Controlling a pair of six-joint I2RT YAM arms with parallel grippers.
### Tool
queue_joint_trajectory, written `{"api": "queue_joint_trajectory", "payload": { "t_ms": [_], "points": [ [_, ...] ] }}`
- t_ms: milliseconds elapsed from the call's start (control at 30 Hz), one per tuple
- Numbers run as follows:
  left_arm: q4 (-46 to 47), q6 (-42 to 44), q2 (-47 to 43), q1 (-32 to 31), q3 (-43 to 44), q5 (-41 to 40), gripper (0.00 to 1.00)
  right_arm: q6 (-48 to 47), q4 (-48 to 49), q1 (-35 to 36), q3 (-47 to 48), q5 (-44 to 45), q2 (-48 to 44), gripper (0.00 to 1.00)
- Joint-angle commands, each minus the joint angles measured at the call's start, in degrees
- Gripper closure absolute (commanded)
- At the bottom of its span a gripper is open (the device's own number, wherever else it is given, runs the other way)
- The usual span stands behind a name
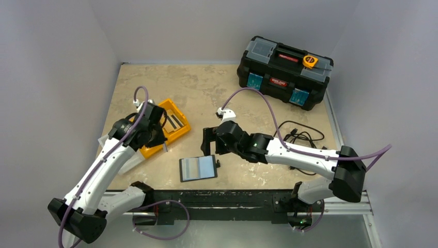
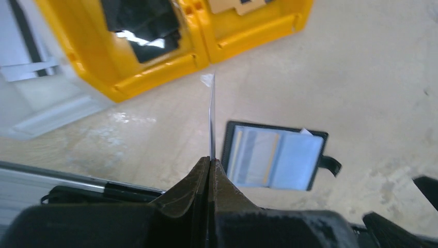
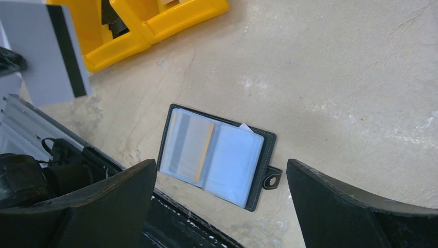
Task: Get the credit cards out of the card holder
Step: Place the credit card in the storage box.
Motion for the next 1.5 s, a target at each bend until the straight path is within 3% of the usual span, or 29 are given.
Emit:
{"api": "queue_joint_trajectory", "payload": {
  "t_ms": [0,200,600,933,1233,1467],
  "points": [
    [-6.9,2.9,3.2,4.6,5.1,-11.3,1.00,-2.2,0.9,-0.6,-1.4,1.6,-3.0,0.01],
    [0.2,5.9,6.9,8.9,7.1,-6.2,1.00,-3.1,0.4,-1.4,-3.2,1.2,-4.6,0.01],
    [15.6,3.9,22.7,15.1,12.0,4.2,1.00,-2.9,-3.1,-2.0,-5.8,1.7,-8.5,0.01],
    [28.0,2.4,31.1,19.1,10.6,12.9,1.00,-0.7,-5.4,-2.0,-7.6,2.2,-11.9,0.01],
    [30.6,2.3,34.4,20.4,10.6,15.9,1.00,0.4,-6.2,-2.0,-7.5,2.1,-11.6,0.01],
    [29.5,3.2,31.7,20.8,9.9,15.2,1.00,0.4,-7.3,-2.0,-6.6,2.7,-10.8,0.01]
  ]
}}
